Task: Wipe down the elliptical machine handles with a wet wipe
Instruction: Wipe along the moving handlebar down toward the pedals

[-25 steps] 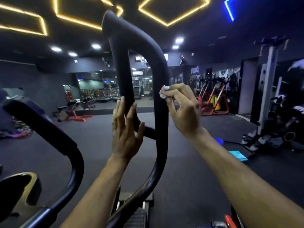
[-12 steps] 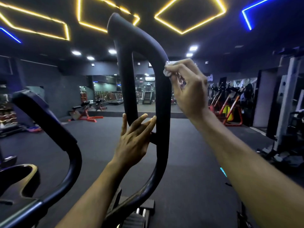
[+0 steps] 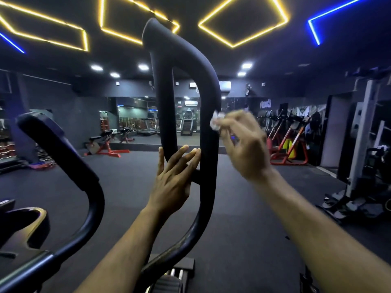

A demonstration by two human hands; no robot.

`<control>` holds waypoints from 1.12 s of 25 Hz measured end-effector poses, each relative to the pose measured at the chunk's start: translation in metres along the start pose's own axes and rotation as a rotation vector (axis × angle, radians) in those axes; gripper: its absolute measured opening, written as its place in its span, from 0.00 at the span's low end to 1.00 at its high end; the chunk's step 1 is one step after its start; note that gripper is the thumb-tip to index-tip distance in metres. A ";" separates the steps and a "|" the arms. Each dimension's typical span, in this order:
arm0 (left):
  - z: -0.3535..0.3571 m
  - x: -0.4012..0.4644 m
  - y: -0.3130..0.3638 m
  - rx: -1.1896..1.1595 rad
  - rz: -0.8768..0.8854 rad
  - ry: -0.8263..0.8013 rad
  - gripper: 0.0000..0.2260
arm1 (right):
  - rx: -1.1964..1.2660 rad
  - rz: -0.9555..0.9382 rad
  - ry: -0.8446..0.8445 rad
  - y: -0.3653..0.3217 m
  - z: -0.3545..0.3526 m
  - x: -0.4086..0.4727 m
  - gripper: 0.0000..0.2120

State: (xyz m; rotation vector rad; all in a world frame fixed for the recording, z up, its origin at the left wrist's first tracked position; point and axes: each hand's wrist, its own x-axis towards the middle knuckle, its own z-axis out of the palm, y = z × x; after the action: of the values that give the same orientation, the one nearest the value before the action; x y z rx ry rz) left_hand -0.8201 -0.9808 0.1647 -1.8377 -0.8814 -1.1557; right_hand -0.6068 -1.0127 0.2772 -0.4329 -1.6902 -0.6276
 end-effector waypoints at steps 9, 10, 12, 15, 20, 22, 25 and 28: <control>-0.002 0.001 0.000 -0.052 -0.053 0.046 0.24 | -0.028 0.119 -0.142 -0.014 0.017 -0.064 0.06; -0.001 0.000 -0.001 -0.059 -0.053 0.043 0.22 | -0.051 0.091 -0.204 -0.016 0.015 -0.065 0.06; 0.001 -0.001 -0.002 -0.060 -0.051 0.041 0.17 | -0.119 -0.066 -0.246 -0.019 0.006 -0.037 0.06; 0.000 -0.002 -0.003 -0.058 -0.058 0.018 0.14 | -0.326 -0.366 -0.207 -0.021 -0.003 0.039 0.08; -0.004 -0.002 -0.007 -0.056 -0.026 0.008 0.13 | -0.642 -0.391 -0.492 -0.031 -0.001 0.059 0.16; -0.005 -0.002 -0.008 -0.054 -0.017 0.020 0.13 | -0.599 -0.372 -0.608 -0.041 0.002 0.035 0.20; -0.007 -0.003 -0.007 -0.065 -0.018 0.016 0.15 | -0.543 -0.367 -0.728 -0.051 0.010 0.008 0.17; -0.006 -0.004 -0.004 -0.112 -0.058 0.055 0.19 | -0.487 -0.354 -0.625 -0.049 0.004 0.034 0.11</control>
State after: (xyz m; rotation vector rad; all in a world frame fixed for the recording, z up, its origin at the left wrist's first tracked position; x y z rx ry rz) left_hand -0.8275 -0.9850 0.1636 -1.8714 -0.8589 -1.3088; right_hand -0.6461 -1.0501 0.3014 -0.7367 -2.2288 -1.2743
